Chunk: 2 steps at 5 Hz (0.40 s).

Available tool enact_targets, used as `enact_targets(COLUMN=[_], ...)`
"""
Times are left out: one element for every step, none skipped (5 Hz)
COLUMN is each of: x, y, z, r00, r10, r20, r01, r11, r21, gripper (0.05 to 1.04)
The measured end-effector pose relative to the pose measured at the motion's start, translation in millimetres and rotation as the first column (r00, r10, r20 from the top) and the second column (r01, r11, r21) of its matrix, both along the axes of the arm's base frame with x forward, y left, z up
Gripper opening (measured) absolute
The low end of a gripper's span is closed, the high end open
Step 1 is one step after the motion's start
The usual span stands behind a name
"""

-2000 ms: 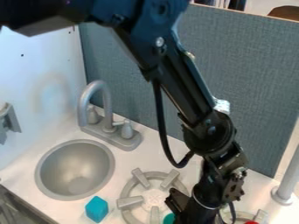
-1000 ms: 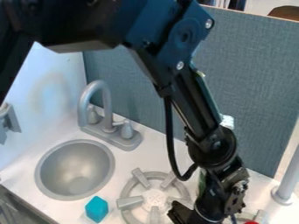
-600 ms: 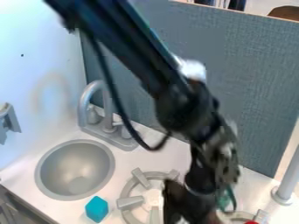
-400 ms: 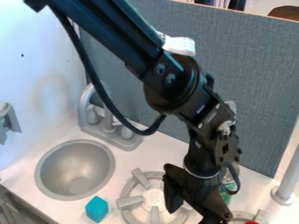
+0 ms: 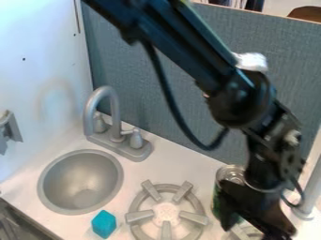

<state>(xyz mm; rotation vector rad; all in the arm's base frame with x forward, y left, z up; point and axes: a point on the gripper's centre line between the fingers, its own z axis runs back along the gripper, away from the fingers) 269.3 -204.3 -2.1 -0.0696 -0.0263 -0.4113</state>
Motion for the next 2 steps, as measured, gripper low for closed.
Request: enact_targets(x=[9.6,16.0], y=[-18.6,-20.3], z=[-10.0,-13.3], r00=[1.000,1.000], r10=[0.001,0.026], r20=[0.000,-0.007], r01=[-0.001,-0.026], r11=[1.000,0.999], r21=[0.005,0.029], gripper=[1.001,1.001])
